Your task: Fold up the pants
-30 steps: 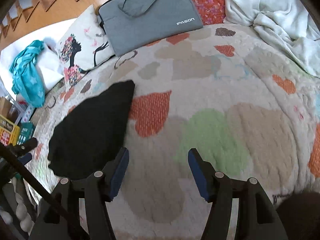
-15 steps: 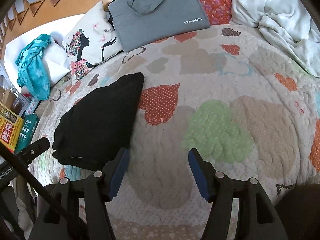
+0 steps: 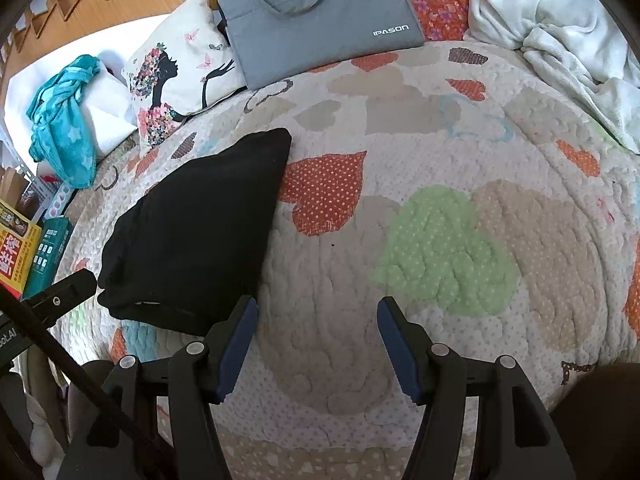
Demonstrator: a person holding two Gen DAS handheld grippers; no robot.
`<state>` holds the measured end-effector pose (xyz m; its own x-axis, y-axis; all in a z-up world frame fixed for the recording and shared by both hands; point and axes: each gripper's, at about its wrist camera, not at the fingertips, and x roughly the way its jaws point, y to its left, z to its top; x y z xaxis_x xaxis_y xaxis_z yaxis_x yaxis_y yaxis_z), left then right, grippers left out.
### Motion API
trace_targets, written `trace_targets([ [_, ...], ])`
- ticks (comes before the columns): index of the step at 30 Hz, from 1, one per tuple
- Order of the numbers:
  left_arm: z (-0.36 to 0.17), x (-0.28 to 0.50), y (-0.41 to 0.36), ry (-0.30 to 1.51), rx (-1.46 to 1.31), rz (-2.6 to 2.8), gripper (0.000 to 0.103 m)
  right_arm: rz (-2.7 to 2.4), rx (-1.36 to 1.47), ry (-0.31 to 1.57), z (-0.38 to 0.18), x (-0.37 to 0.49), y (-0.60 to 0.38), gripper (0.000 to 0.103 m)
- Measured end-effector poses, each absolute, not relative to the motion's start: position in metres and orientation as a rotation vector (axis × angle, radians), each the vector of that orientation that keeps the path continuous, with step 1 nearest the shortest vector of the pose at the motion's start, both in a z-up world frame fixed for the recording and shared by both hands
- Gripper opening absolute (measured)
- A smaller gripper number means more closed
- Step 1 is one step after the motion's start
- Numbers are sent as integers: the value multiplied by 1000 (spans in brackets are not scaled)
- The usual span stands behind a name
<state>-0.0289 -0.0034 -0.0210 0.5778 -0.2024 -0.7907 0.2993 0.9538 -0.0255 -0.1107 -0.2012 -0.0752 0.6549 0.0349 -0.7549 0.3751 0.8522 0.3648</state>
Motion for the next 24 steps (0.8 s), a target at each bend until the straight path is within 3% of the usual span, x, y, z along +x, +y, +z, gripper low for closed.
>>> trace_targets([
  [24,-26,-29,-3,930,88,-337,86,-213,516,865,-81,-110,-199,69],
])
